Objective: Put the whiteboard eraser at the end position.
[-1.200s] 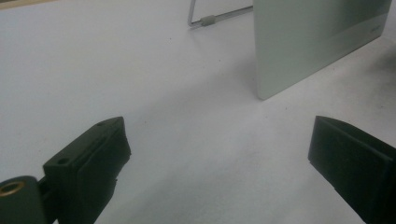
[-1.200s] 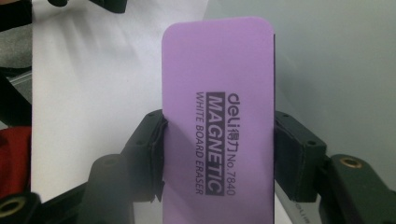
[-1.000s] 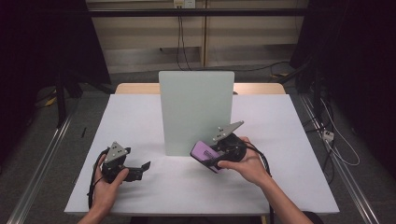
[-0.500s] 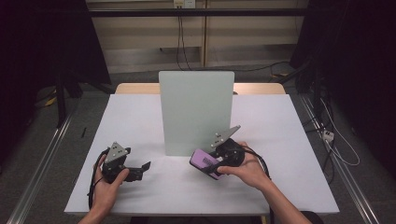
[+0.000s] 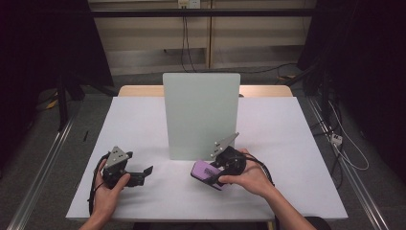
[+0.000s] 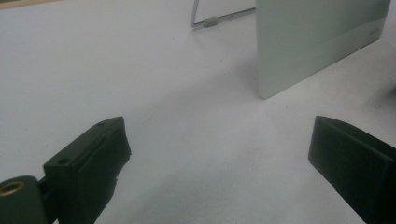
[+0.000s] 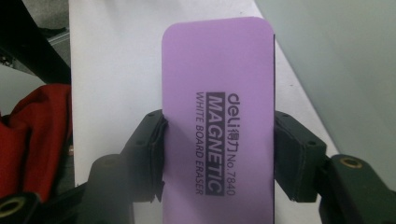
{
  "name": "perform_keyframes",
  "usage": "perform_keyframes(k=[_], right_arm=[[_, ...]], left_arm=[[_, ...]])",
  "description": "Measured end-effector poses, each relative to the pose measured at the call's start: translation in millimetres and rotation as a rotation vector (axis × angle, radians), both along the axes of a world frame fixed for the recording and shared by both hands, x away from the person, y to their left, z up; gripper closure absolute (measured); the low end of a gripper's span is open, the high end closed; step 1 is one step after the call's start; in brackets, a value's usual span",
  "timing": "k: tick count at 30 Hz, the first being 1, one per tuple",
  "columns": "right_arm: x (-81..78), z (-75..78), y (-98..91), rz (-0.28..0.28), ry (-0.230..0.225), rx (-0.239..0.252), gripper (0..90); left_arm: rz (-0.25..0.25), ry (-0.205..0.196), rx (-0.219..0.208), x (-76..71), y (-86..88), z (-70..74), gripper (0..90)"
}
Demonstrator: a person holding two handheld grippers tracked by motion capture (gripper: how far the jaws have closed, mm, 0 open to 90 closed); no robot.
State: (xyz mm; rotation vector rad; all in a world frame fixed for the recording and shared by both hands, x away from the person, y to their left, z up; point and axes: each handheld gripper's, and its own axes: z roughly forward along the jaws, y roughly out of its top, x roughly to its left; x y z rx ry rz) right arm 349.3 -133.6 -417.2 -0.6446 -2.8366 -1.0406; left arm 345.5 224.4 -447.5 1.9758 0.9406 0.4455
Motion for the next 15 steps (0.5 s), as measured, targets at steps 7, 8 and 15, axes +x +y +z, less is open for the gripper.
perform_keyframes(k=[7, 8, 15], right_arm=[[-0.9, -4.0, 4.7, 0.025, 0.000, -0.048, 41.5], [-1.1, -4.9, 5.7, 0.024, 0.000, -0.059, 41.5], [-0.9, -12.4, 12.3, 0.039, 0.007, -0.083, 41.5]], left_arm=[[-0.009, 0.004, 0.012, 1.1, -2.0, -0.9, 4.9], [-0.010, 0.001, 0.012, 0.9, -2.2, -0.7, 4.9], [-0.005, -0.002, 0.007, 1.0, 0.2, -0.2, 4.9]])
